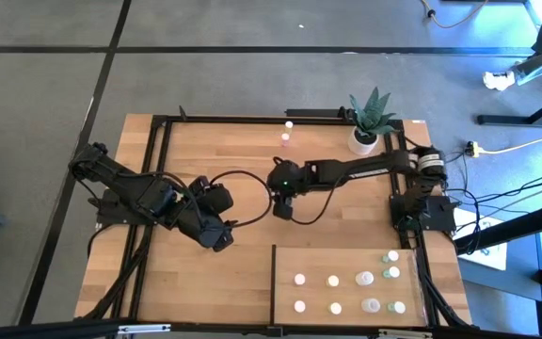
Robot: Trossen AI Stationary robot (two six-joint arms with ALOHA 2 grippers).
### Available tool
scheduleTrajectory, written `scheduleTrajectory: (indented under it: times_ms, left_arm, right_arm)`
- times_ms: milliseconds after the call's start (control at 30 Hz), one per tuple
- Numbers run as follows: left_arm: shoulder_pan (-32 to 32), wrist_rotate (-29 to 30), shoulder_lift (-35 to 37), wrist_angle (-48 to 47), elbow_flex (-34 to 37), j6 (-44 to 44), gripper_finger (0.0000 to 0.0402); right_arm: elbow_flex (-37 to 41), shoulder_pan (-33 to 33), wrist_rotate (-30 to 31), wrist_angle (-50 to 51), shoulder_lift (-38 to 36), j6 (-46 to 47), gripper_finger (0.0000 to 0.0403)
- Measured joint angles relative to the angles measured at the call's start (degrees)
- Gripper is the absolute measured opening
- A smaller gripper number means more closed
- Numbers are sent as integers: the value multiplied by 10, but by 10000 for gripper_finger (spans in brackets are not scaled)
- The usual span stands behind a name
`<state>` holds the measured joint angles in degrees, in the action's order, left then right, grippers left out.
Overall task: Pick and place medicine bottles onto shelf by color
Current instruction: Put the transparent pill bottle on the shelf aligned with the other transparent pill bottle
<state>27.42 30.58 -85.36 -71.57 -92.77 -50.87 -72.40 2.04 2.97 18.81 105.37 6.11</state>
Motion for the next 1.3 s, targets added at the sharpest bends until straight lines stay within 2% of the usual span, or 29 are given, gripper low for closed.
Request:
scheduleTrajectory:
  times_ms: [167,333,567,667,967,1167,1300]
  left_arm:
    - [0,0,0,0,0,0,279]
    - [0,0,0,0,0,3,279]
    - [0,0,0,0,0,4,279]
    - [0,0,0,0,0,4,279]
    - [0,0,0,0,0,4,279]
    - [-2,0,0,3,0,4,279]
    - [-1,0,0,8,0,4,279]
  right_arm:
    - [-16,-16,0,60,-62,18,154]
    - [-18,-34,5,106,-133,62,146]
    - [-18,-82,113,198,-231,126,148]
    - [-18,-106,139,237,-259,155,149]
    - [-34,-177,131,289,-319,164,148]
    - [-89,-236,124,388,-324,146,149]
    - [-109,-277,102,406,-325,142,149]
